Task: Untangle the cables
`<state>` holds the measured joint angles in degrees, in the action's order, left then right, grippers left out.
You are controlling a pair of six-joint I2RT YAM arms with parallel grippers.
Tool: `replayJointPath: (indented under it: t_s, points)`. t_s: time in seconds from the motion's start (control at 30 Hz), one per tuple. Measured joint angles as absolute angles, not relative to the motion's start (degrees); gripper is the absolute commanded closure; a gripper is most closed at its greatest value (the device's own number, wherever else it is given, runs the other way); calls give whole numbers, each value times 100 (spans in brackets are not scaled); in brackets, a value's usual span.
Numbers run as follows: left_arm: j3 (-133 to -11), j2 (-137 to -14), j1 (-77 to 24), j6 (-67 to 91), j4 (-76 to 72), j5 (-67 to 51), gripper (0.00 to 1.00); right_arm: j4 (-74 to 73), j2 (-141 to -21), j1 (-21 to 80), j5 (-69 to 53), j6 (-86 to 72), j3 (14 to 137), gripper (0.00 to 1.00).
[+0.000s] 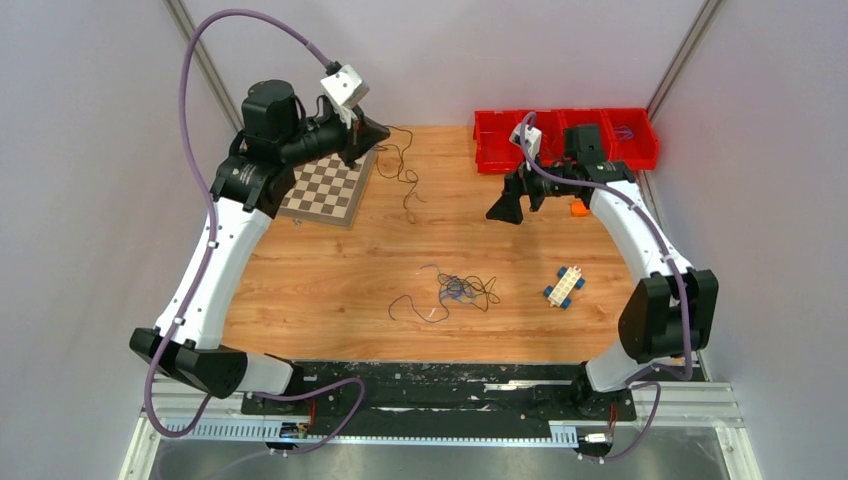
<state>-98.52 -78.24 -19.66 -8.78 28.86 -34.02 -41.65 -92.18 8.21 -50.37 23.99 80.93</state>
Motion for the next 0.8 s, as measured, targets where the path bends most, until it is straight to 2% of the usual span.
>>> replayJointPath:
  t_s: [0.23, 0.53, 0.57, 0.6, 0.73, 0.77, 0.8]
  points:
    - [-9782, -8005, -1949, -464, 2718, -3721, 100, -3865, -8868, 1245, -5513, 2320, 8403, 3]
    - [-9791, -8138, -1946, 154, 2285, -4414, 100, -2408, -9231, 2530, -5168, 1973, 8611, 4]
    - [-9791, -8160, -1946, 242, 2228, -4473, 100, -2206, -9354, 2661, -5100, 1916, 8687, 11]
    - [-9791, -8184, -1946, 322, 2165, -4521, 100, -2027, -9480, 2773, -5050, 1855, 8781, 24]
    - [-9795, -8283, -1942, 646, 1951, -4624, 100, -1544, -9821, 2950, -4897, 1619, 9061, 83]
    - [-9795, -8300, -1931, 714, 1927, -4622, 100, -1490, -9830, 2950, -4860, 1584, 9070, 94]
    - [-9795, -8318, -1914, 786, 1896, -4611, 100, -1444, -9824, 2930, -4831, 1535, 9070, 99]
